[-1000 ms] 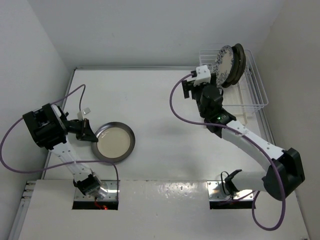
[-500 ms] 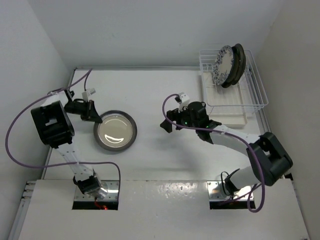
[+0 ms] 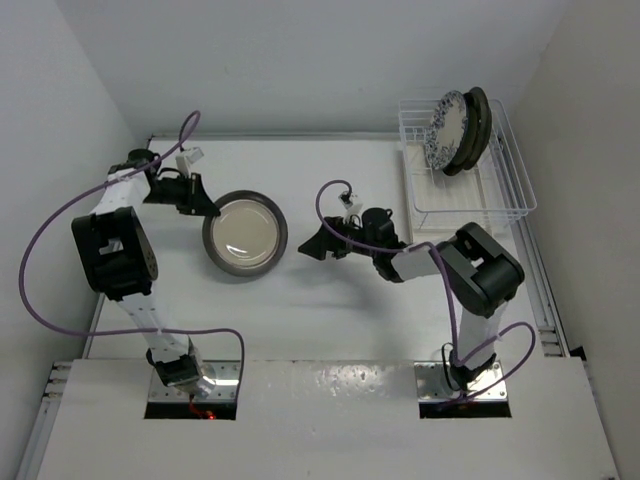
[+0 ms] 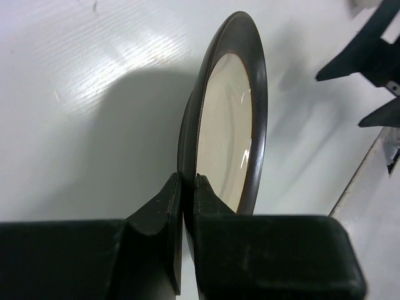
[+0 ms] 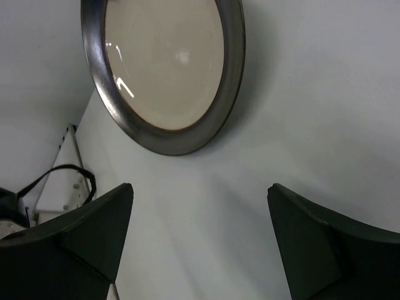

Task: Load the plates into the dish rack

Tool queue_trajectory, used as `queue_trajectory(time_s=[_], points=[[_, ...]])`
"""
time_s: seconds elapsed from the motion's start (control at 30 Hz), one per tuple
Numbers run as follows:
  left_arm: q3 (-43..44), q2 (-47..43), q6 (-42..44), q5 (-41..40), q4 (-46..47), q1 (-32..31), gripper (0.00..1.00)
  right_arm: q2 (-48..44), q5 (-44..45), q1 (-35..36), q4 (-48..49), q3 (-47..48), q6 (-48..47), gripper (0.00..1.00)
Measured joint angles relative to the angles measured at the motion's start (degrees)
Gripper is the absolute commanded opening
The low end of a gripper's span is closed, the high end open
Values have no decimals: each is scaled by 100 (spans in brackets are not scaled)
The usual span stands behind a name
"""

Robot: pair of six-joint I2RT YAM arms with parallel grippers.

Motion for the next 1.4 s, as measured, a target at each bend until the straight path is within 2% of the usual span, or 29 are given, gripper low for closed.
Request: queue_trajectory(time_s=[0.13,0.33,0.47,0.57,0.63,0.7,0.73,0.93,1.0,1.03,1.13,1.17,1.27,1.3,1.4], points=[[240,46,-105,286,24,-138,0,474,-4,-57,540,205,352,85],[525,55,-310,706,76,-459,0,1093,201,-118,833,756,603,84],[584,55,-446,909,76,-581,0,1226,317,-160,1130,962,807,76],[584,55,-490,1019,57,-619,0,1316,323,-177,1198,1226,866,49],[584,55,-518,1051,57,-625,0,1412,313,-173,1311,1401,940,20],[584,55,-538,1069,57,-632,0,1462,295,-151,1394,1506,1038,9],[584,55,-540,1078,70,-634,0,1473,313,-144,1403,1528,1075,0],[612,177,-542,1185,179,-619,1,1467,295,-140,1478,1484,1307,0],[640,260,-581,1187,155,-640,18,1381,407,-120,1458,1349,1307,0],[664,317,-612,1165,138,-667,34,1294,492,-98,1408,1259,1287,0],[763,391,-798,1108,52,-741,54,883,640,-48,990,992,946,0],[798,391,-831,1091,42,-743,68,745,656,-33,835,914,848,0],[927,391,-901,1064,35,-767,92,407,758,-7,518,769,647,0],[951,391,-907,1027,35,-767,98,299,807,0,450,732,608,0],[1086,391,-979,785,13,-767,100,2,990,-17,275,656,503,0]])
